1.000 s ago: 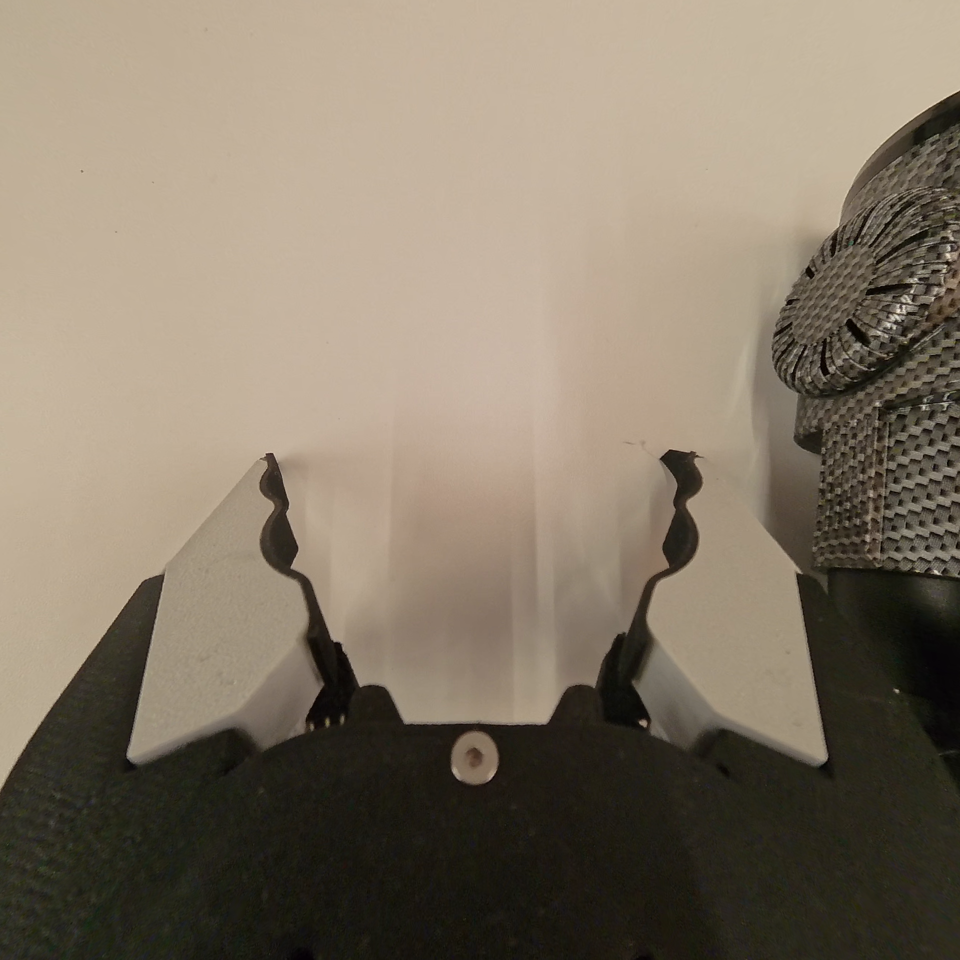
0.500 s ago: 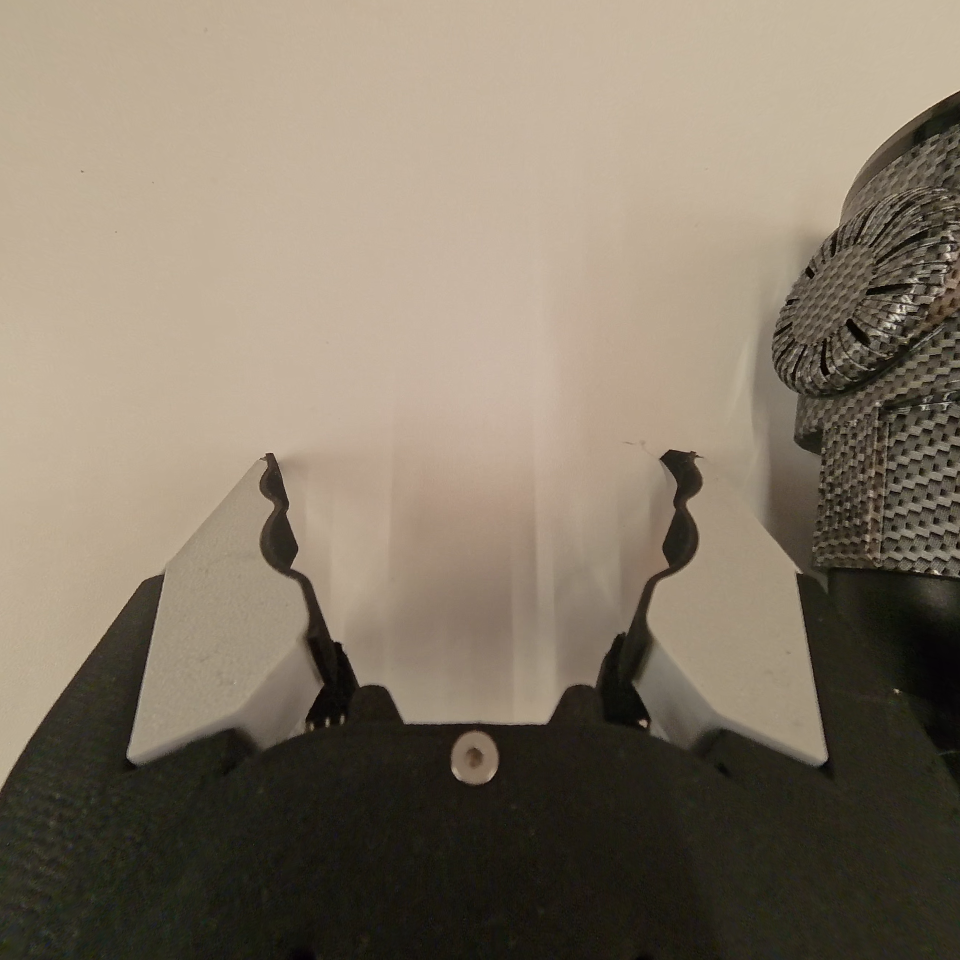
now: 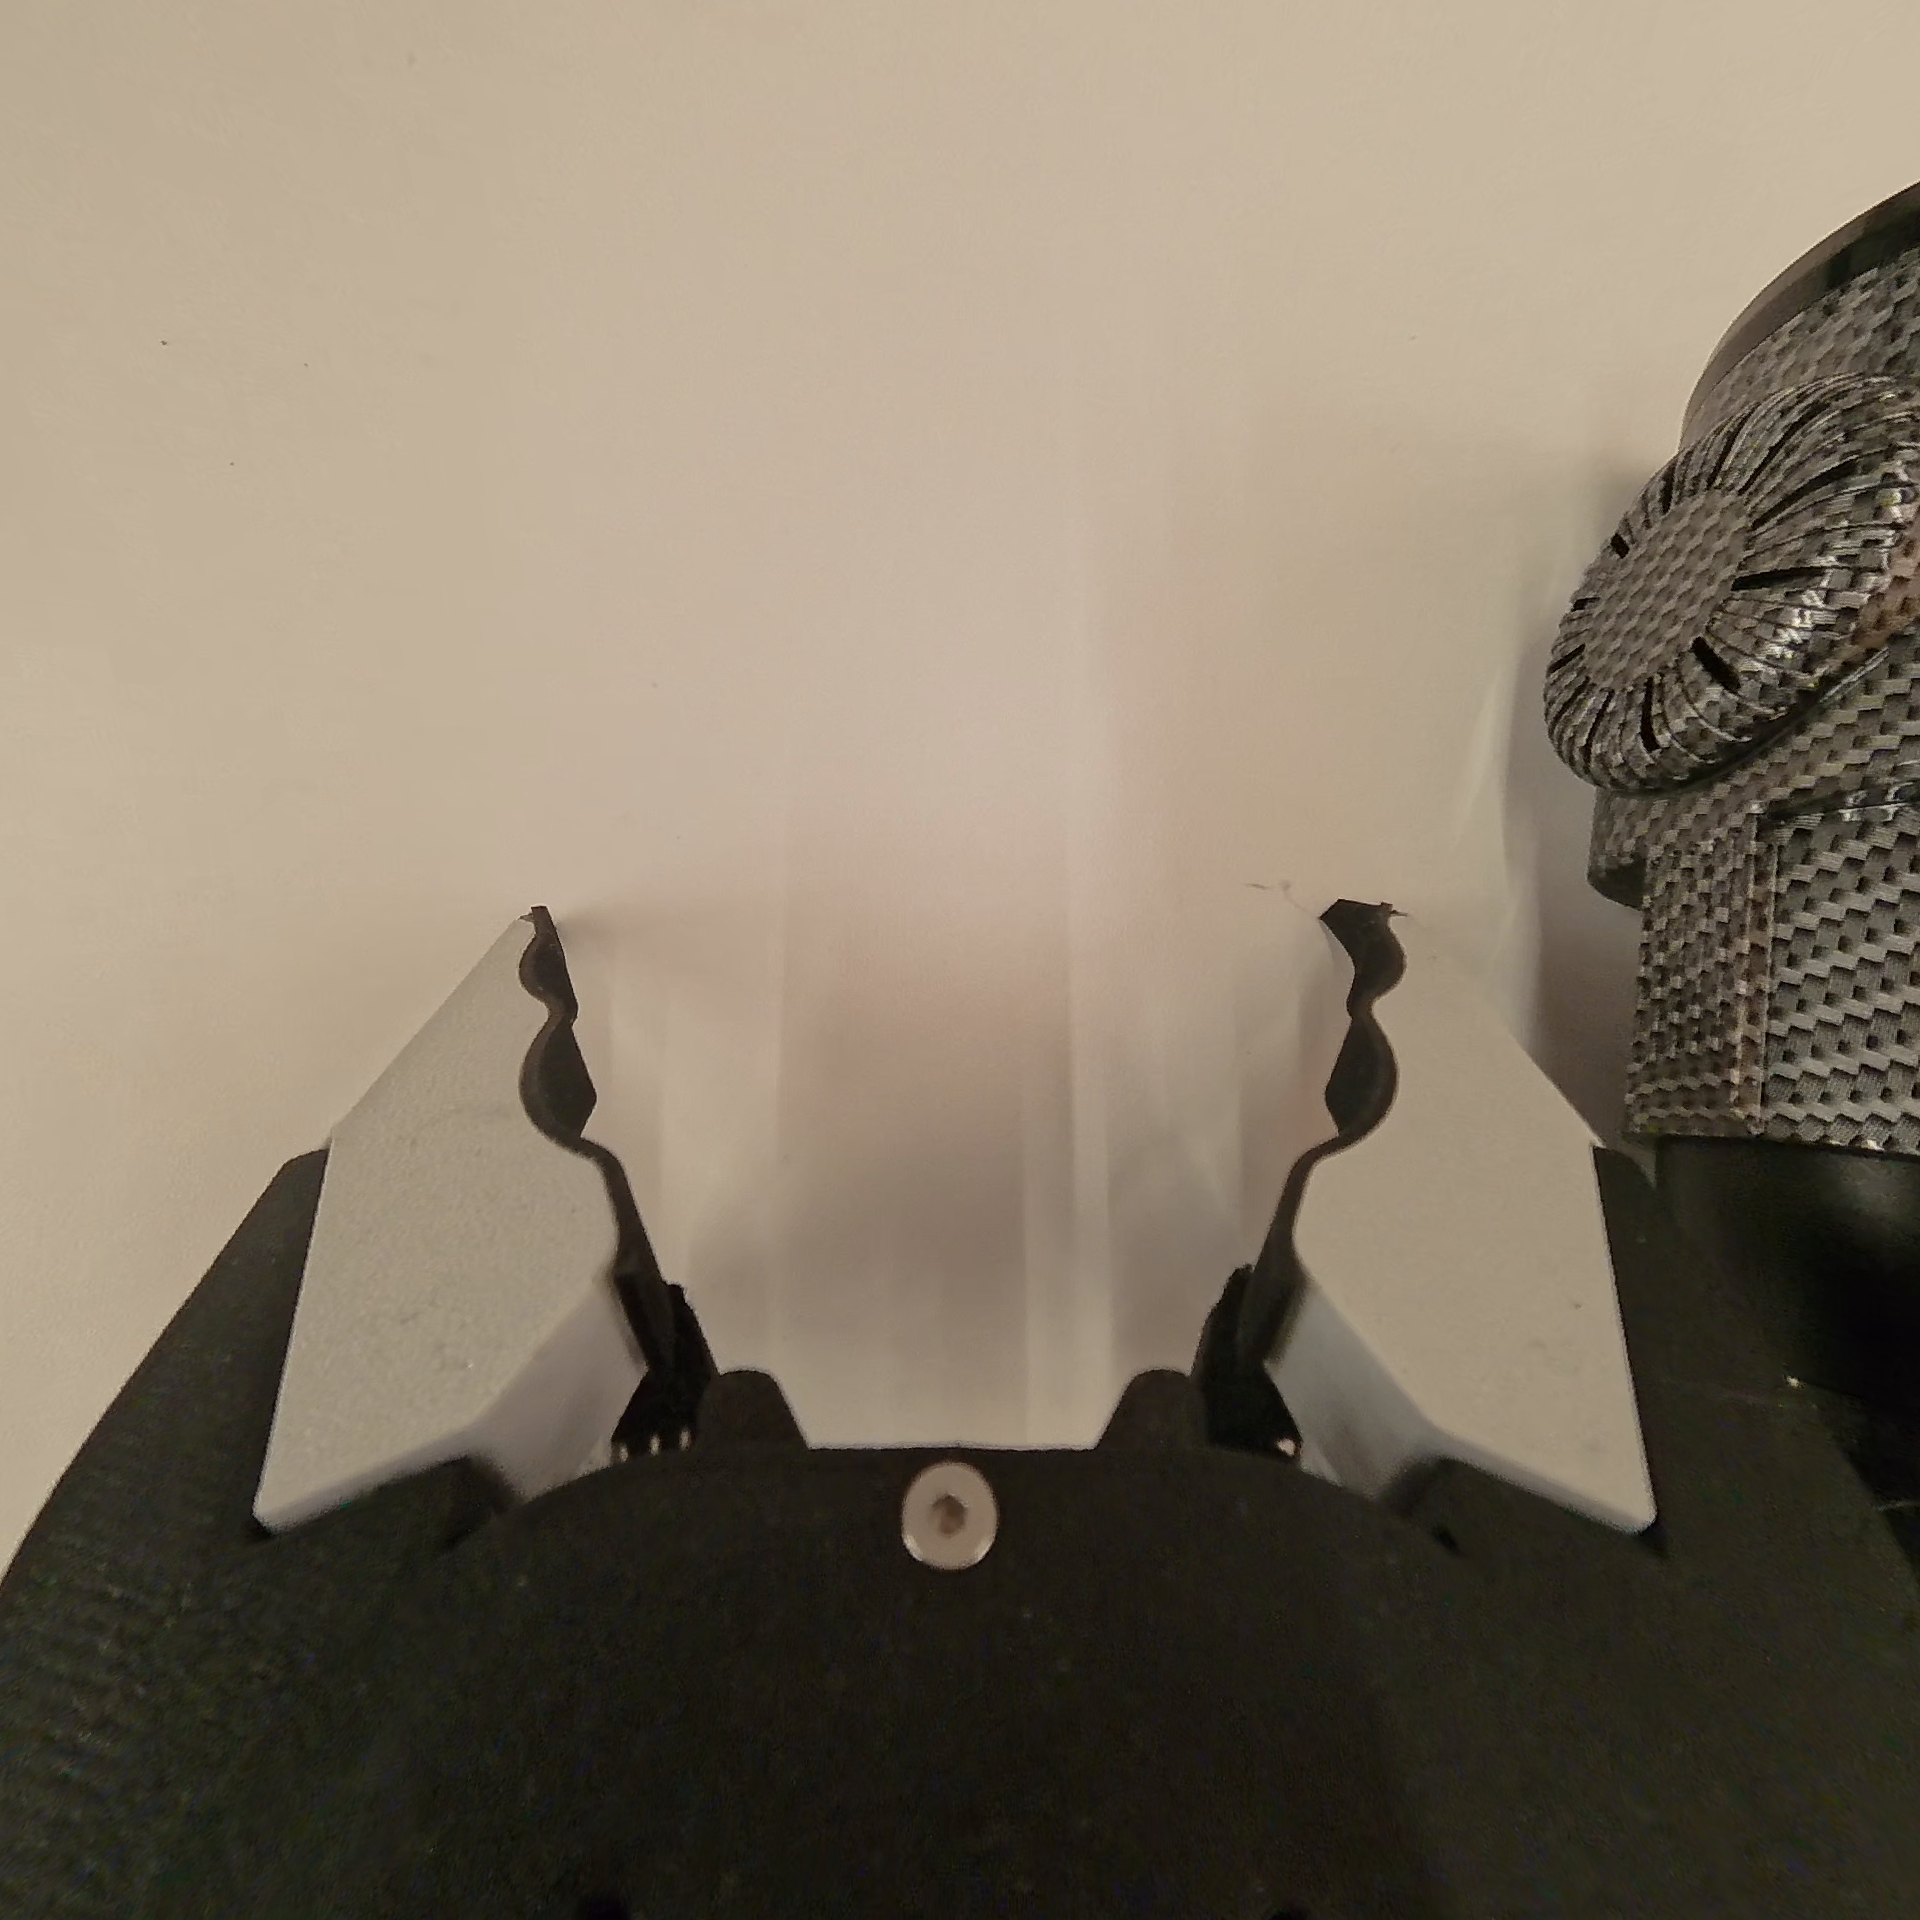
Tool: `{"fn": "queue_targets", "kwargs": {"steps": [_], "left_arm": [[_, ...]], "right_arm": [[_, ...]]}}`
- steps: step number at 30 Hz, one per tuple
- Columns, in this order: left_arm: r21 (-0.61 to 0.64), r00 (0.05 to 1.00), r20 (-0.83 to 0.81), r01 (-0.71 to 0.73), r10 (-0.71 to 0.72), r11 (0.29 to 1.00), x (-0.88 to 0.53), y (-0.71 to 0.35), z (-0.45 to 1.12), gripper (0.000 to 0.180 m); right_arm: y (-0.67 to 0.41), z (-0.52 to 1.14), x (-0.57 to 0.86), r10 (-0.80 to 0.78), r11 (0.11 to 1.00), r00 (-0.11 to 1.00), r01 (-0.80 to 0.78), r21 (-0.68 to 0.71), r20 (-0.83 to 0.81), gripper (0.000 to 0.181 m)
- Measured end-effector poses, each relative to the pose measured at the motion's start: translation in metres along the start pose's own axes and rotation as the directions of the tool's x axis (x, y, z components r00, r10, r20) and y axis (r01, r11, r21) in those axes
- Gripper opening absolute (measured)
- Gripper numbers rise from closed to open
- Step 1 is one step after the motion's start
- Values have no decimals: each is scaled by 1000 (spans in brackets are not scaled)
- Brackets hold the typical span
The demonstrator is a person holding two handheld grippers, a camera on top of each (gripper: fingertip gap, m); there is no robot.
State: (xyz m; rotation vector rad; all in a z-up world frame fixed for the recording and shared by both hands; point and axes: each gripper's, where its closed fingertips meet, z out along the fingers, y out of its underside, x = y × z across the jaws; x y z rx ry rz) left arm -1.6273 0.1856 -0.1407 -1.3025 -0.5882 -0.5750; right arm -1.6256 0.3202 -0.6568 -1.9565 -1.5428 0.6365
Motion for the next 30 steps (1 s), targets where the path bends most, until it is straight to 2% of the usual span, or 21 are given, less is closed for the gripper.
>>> {"fn": "queue_targets", "kwargs": {"steps": [2,5,7,11,18,20,22,30], "left_arm": [[-7,999,10,-51,51,999,5,-1,0,0],[34,999,33,-28,26,999,4,-4,-9,0],[21,997,37,-63,62,998,12,-1,-9,0],[11,996,-23,-90,90,996,33,-1,-1,0],[-16,995,93,-41,42,999,13,7,-11,0],[0,997,80,22,-22,1000,9,11,-16,0],[-19,994,89,-60,62,998,16,7,-16,0],[-99,981,126,-133,145,986,13,16,-14,0]], "right_arm": [[0,0,0,0,1000,1000,0,0,0,144],[0,0,0,0,1000,1000,0,0,0,144],[0,0,0,0,1000,1000,0,0,0,144],[0,0,0,0,1000,1000,0,0,0,144],[0,0,0,0,1000,1000,0,0,0,144],[0,0,0,0,1000,1000,0,0,0,144],[0,0,0,0,1000,1000,0,0,0,144],[0,0,0,0,1000,1000,0,0,0,144]]}}
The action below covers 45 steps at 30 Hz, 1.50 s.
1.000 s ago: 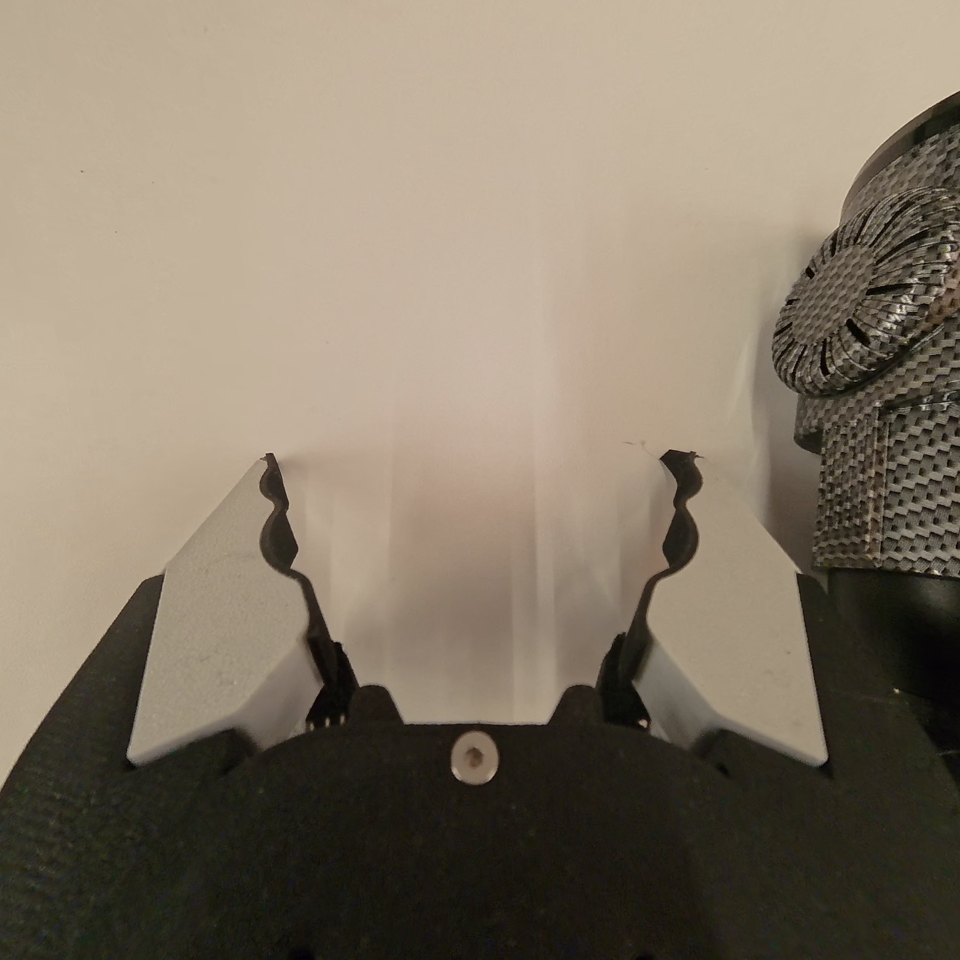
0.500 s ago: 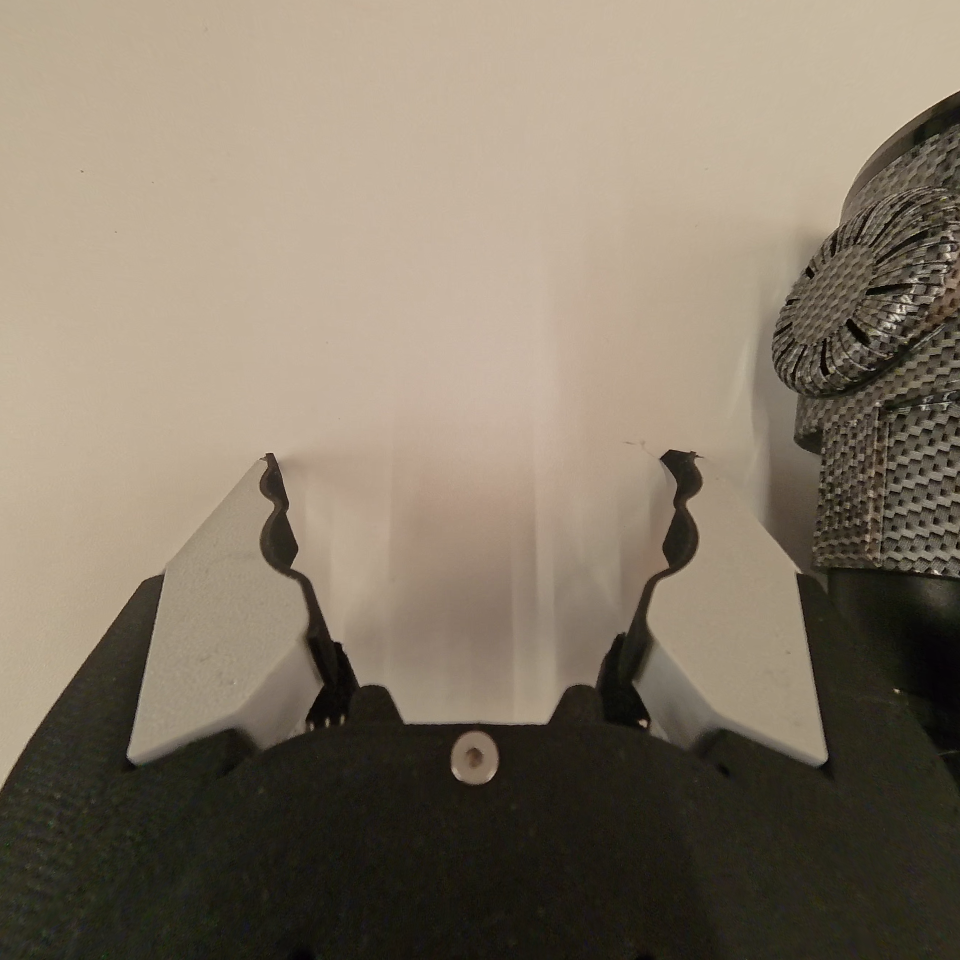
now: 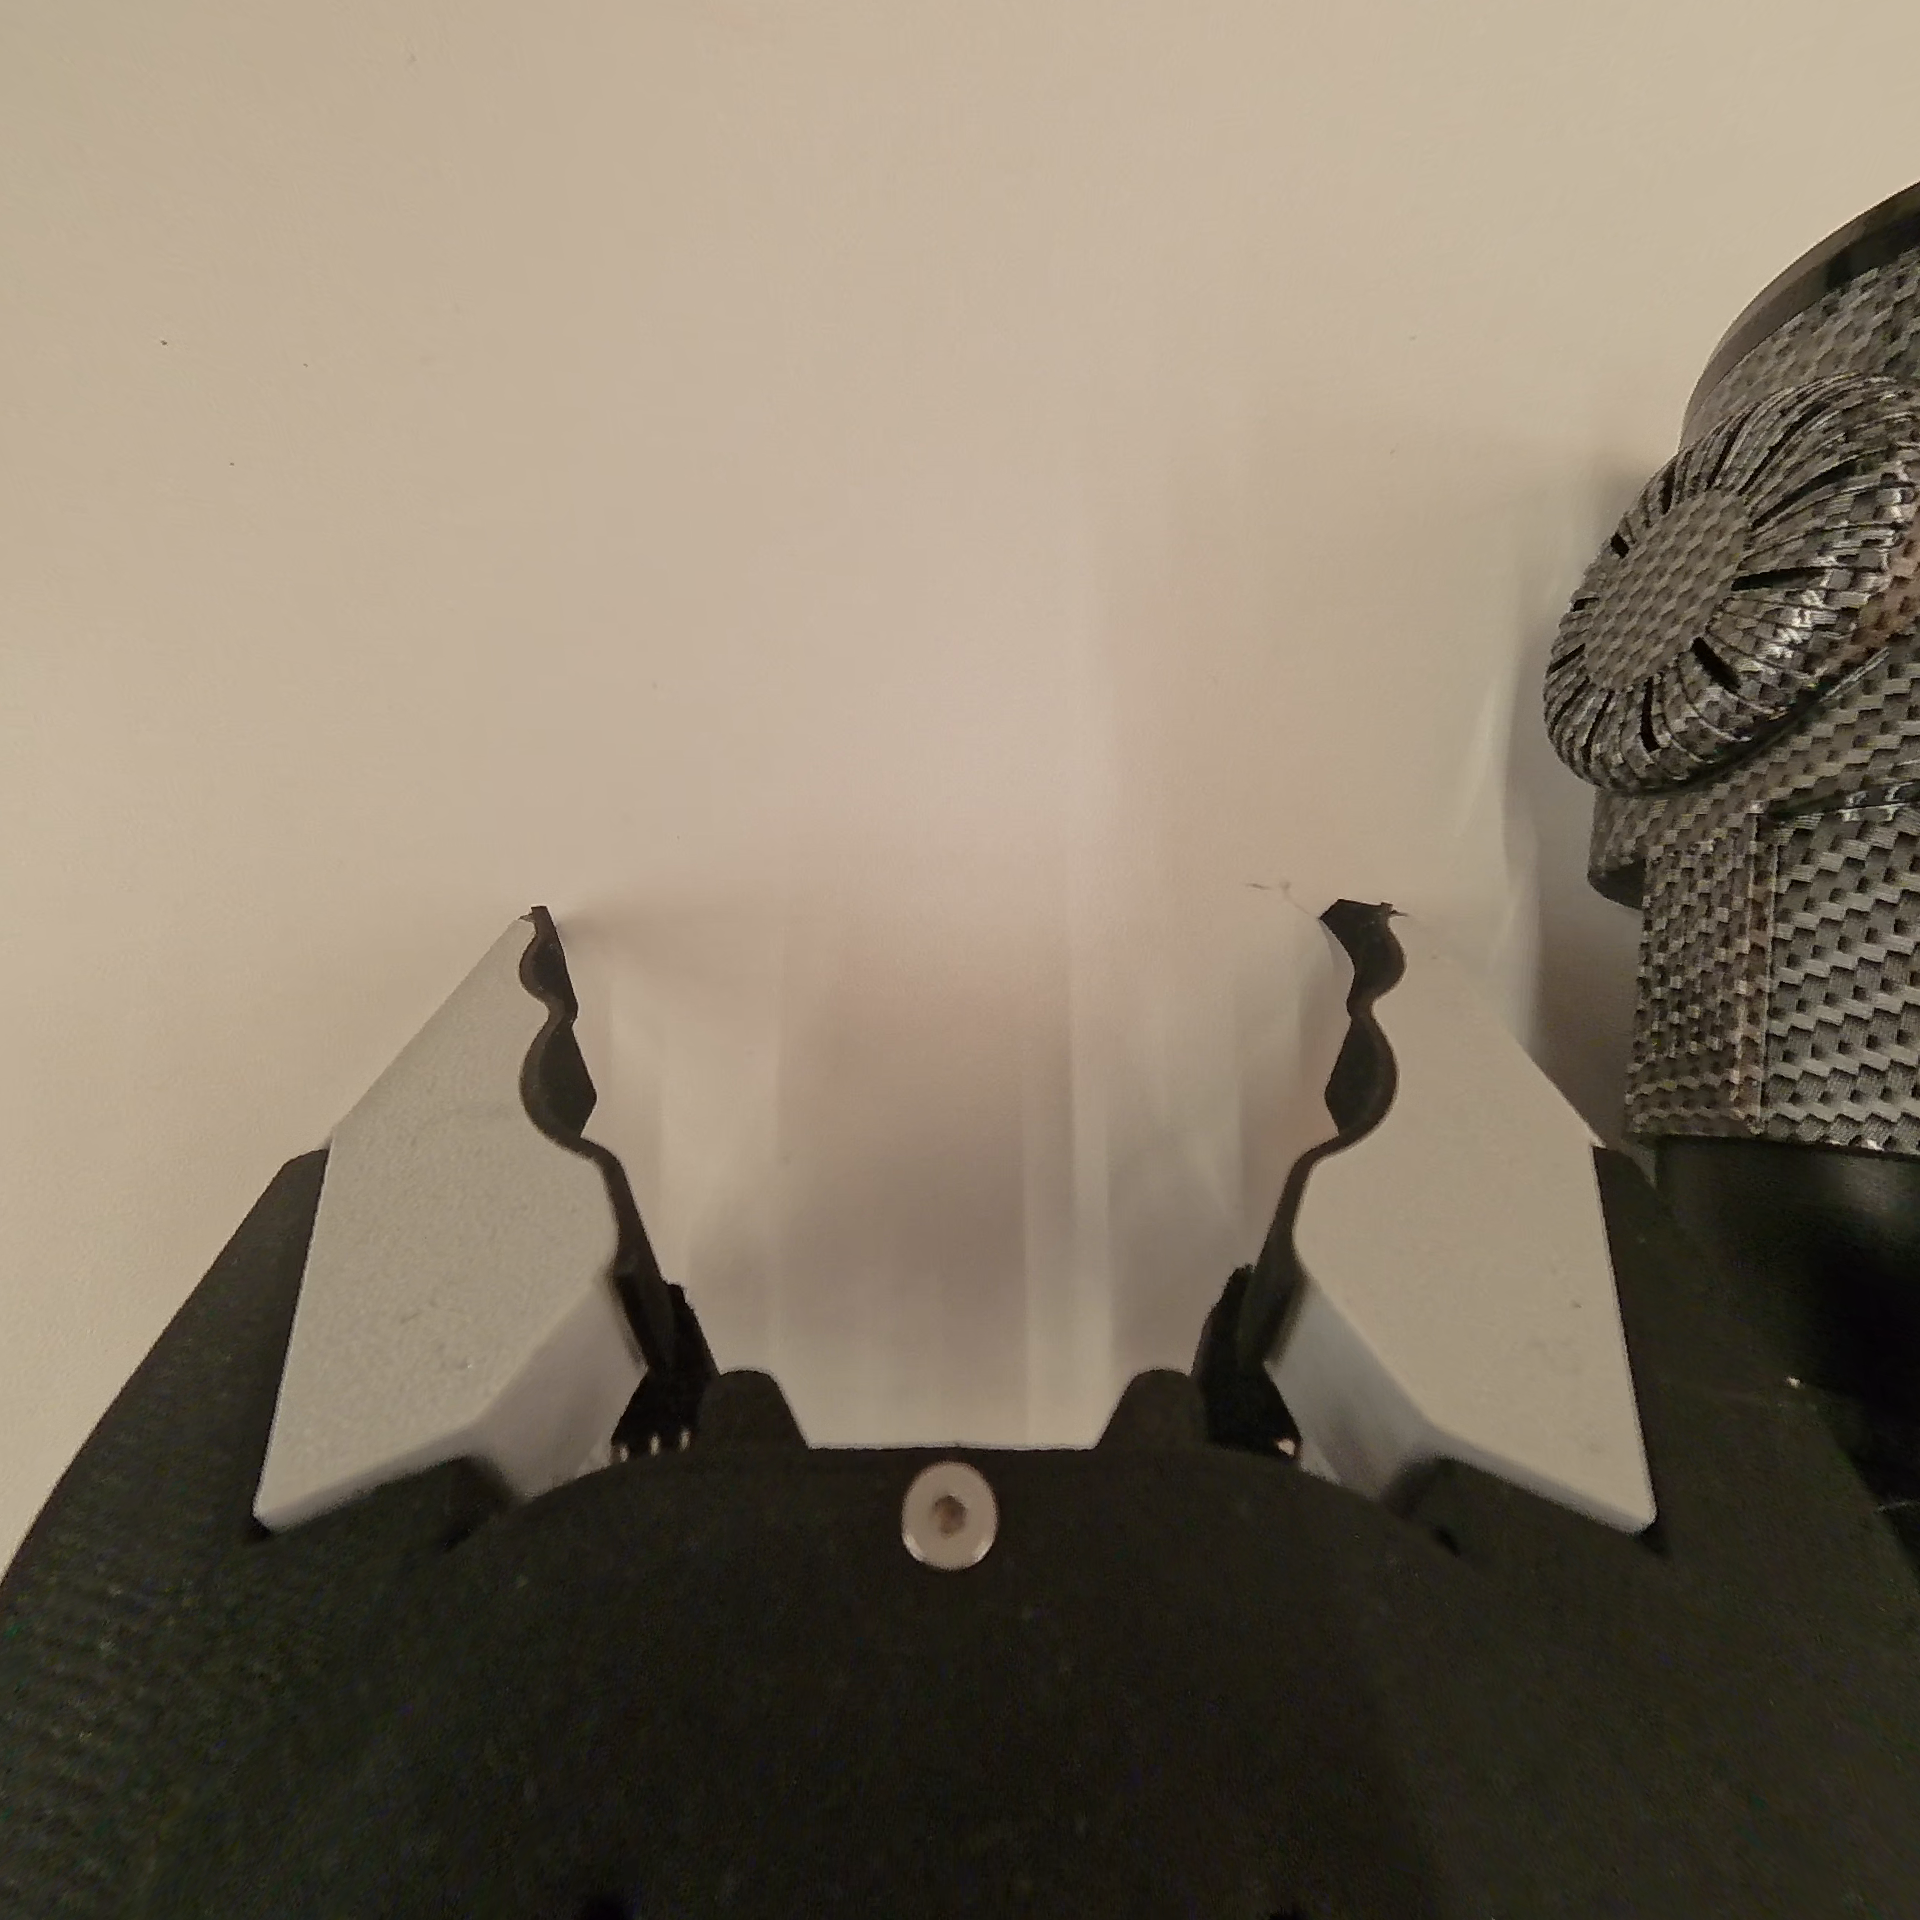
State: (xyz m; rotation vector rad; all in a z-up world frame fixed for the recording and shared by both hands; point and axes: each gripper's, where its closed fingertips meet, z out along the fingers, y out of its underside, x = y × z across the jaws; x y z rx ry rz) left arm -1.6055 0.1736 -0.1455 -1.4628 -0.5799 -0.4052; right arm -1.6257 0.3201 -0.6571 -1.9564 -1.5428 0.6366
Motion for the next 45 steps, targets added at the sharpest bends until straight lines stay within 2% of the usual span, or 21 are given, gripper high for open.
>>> {"fn": "queue_targets", "kwargs": {"steps": [2,8,13,19,27,31,45], "left_arm": [[-11,1000,4,-19,19,1000,1,1,2,0],[51,992,63,103,-106,993,-30,3,-16,0],[9,998,34,54,-55,998,-21,6,-13,0],[11,993,68,101,-101,995,-40,14,-28,0],[52,990,110,86,-91,995,-53,6,-33,0],[83,987,93,122,-130,989,-59,3,-35,0],[68,989,110,88,-95,994,-69,1,-37,0]], "right_arm": [[0,0,0,0,1000,1000,0,0,0,144],[0,0,0,0,1000,1000,0,0,0,144],[0,0,0,0,1000,1000,0,0,0,144],[0,0,0,0,1000,1000,0,0,0,144],[0,0,0,0,1000,1000,0,0,0,144],[0,0,0,0,1000,1000,0,0,0,144],[0,0,0,0,1000,1000,0,0,0,144]]}}
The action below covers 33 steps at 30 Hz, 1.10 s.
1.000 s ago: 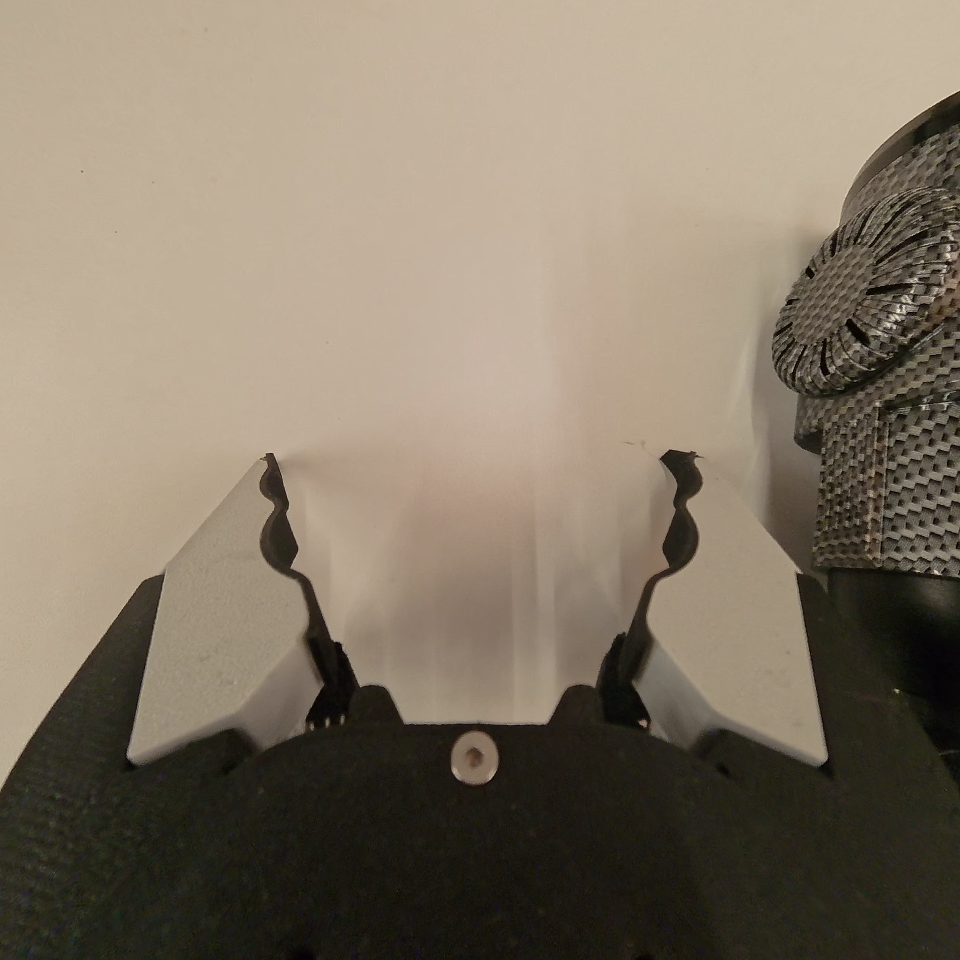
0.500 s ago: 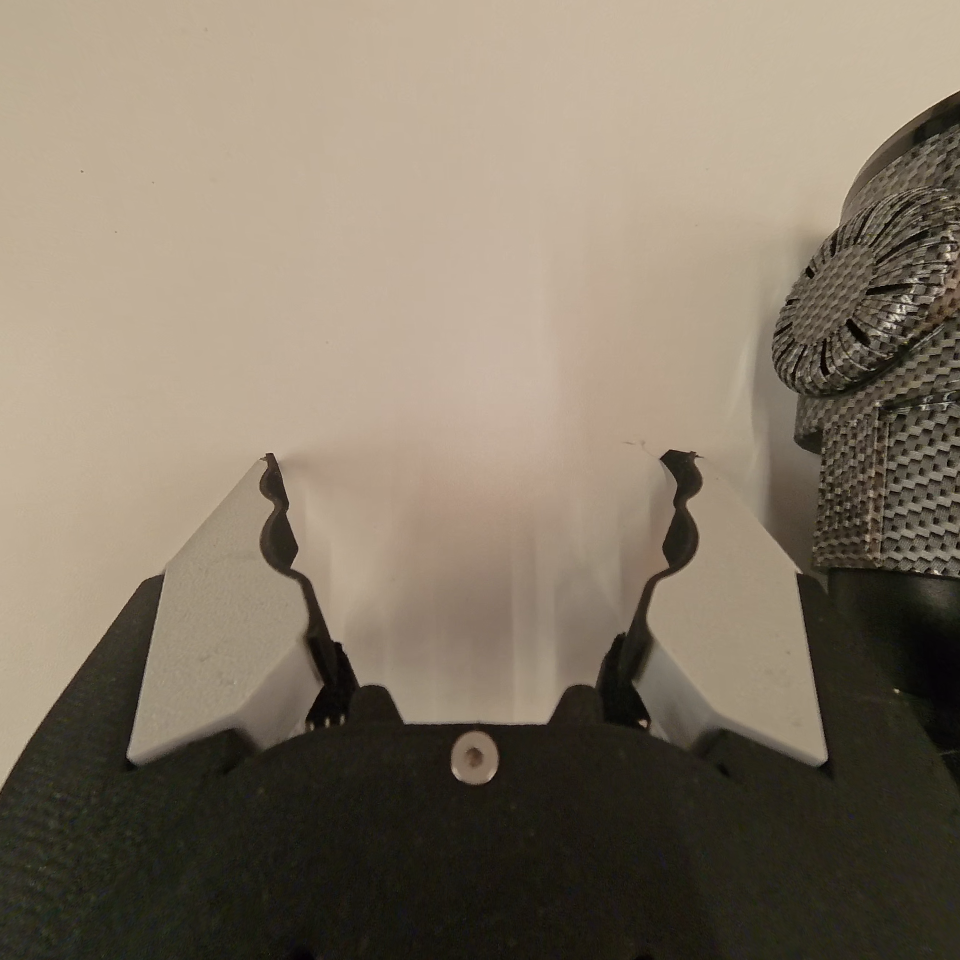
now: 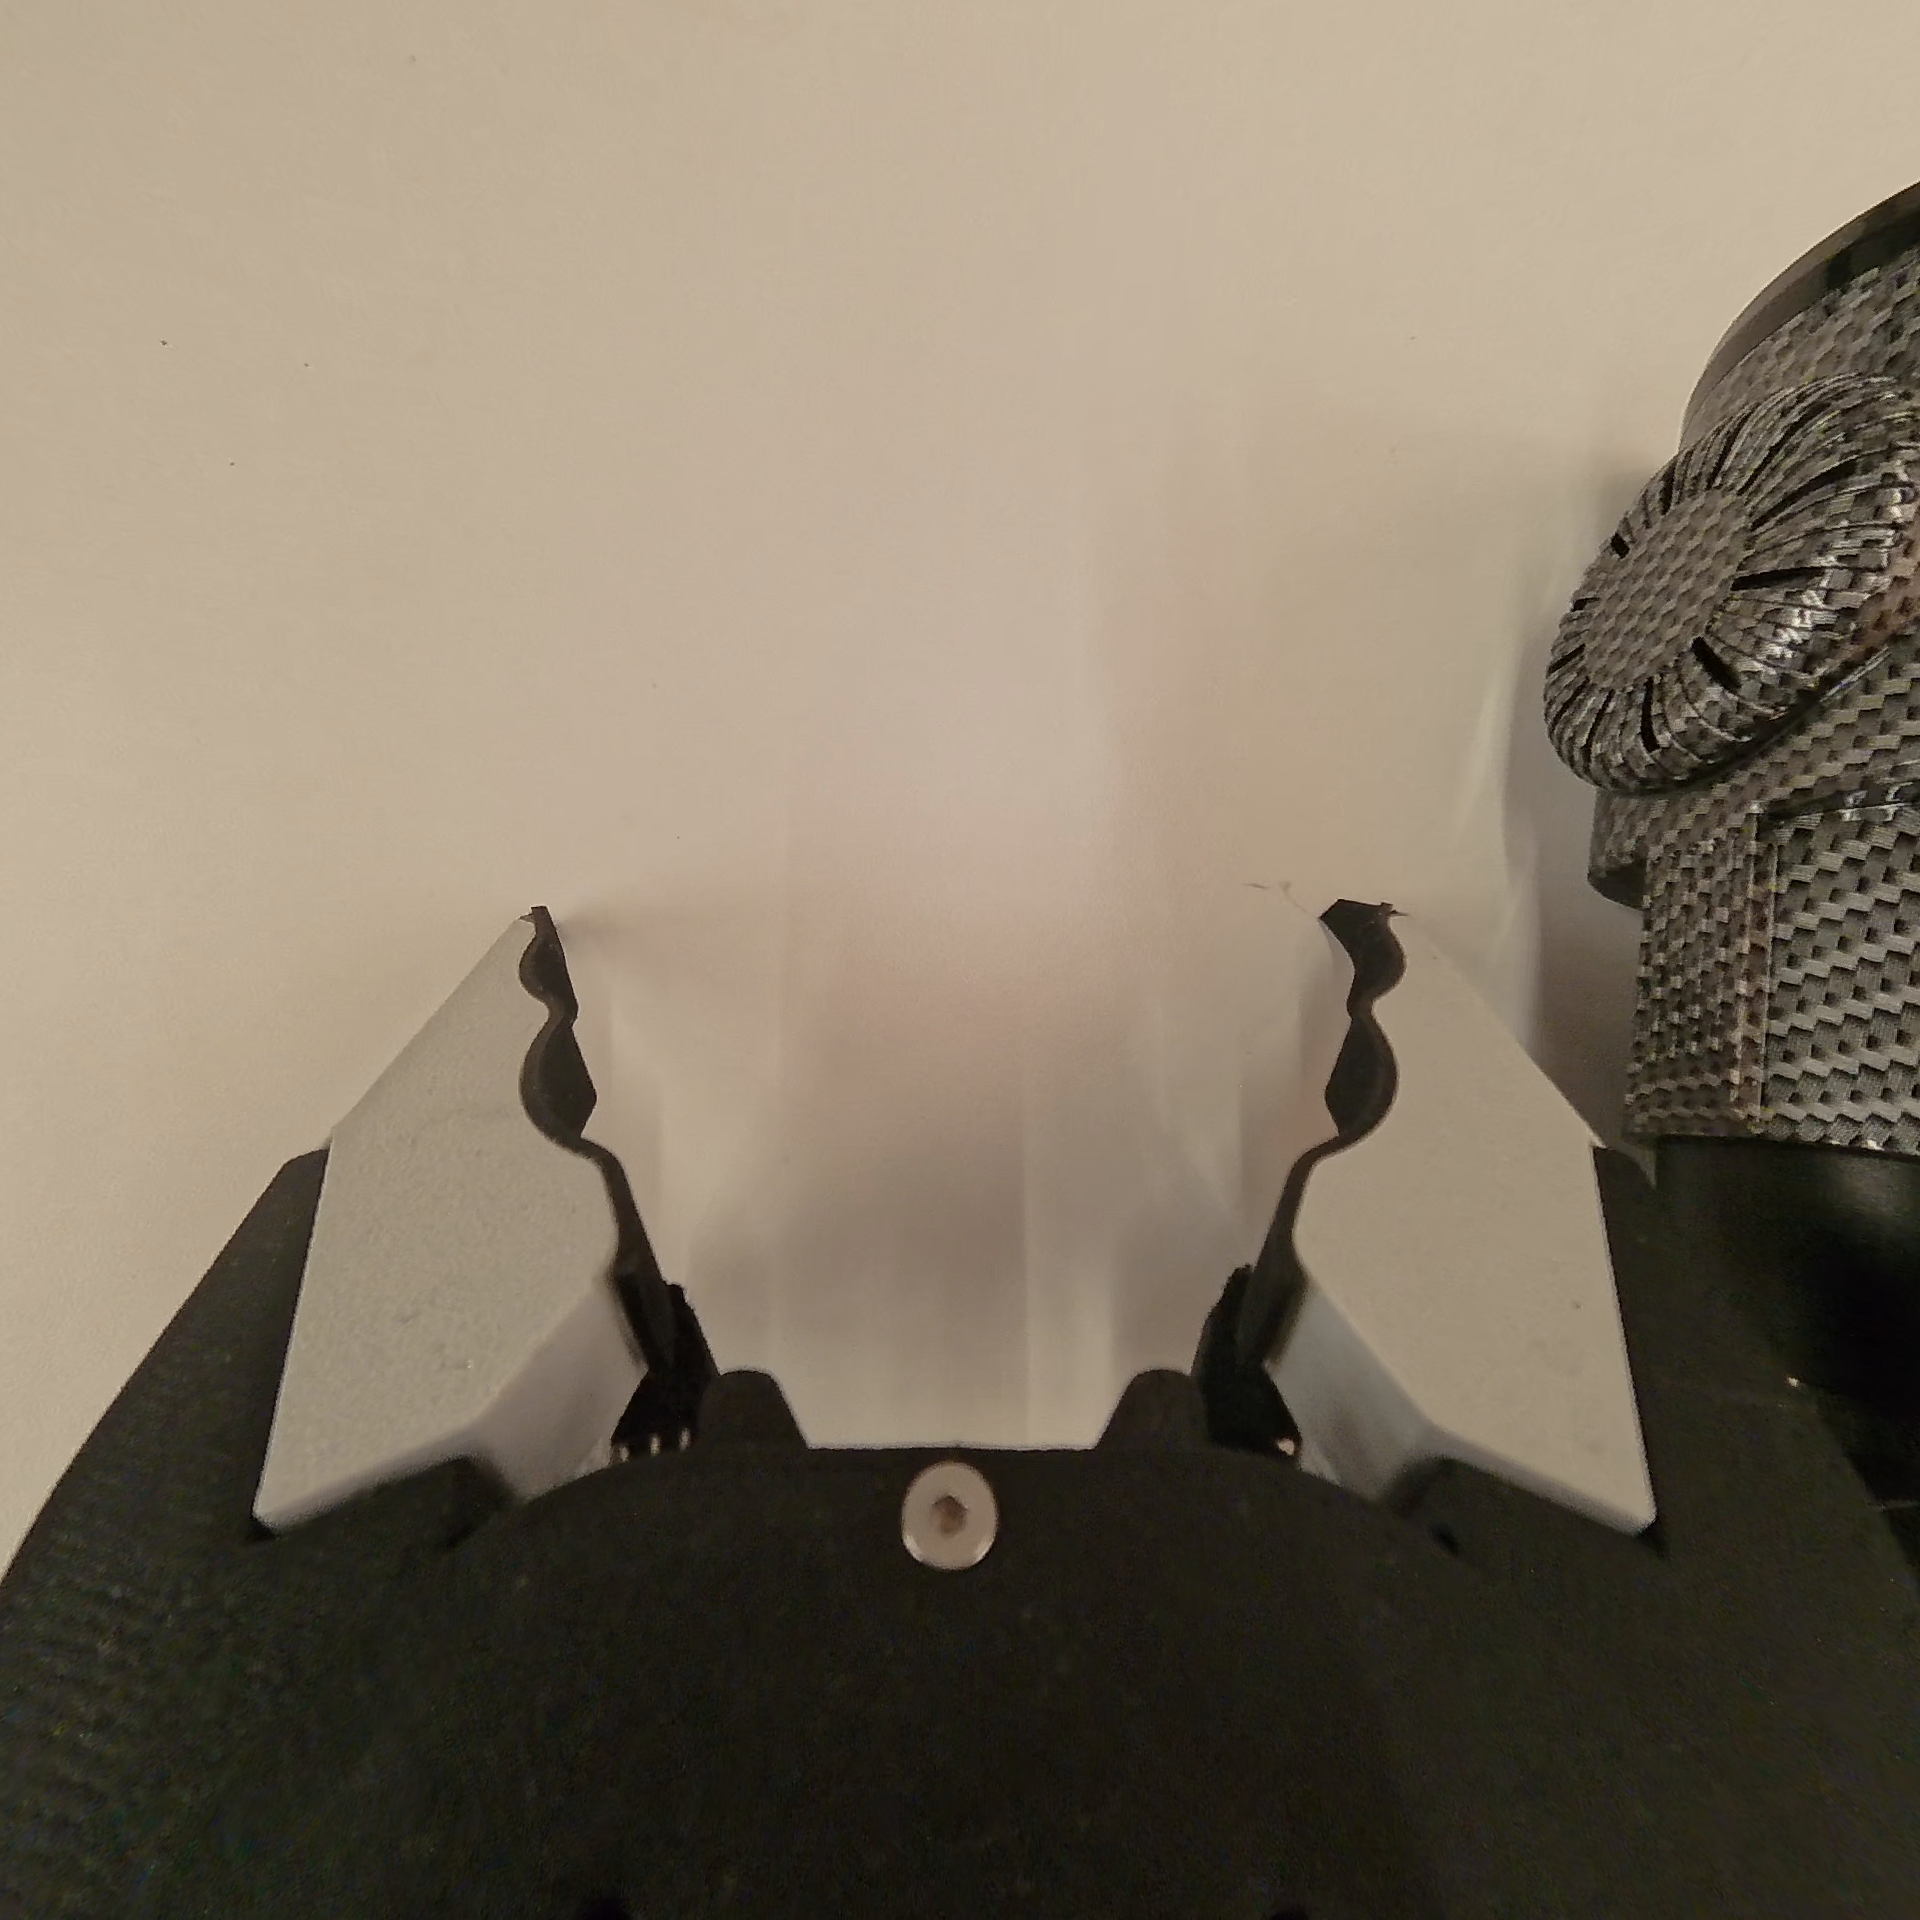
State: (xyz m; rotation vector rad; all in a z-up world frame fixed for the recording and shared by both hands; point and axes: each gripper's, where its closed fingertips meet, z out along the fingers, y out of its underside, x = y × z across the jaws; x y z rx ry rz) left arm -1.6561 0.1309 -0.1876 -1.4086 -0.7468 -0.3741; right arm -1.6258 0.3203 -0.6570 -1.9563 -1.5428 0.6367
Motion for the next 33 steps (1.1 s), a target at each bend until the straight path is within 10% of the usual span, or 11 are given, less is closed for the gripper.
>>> {"fn": "queue_targets", "kwargs": {"steps": [33], "left_arm": [[39,999,16,47,-47,998,-14,2,-14,0]], "right_arm": [[0,0,0,0,1000,1000,0,0,0,144]]}}
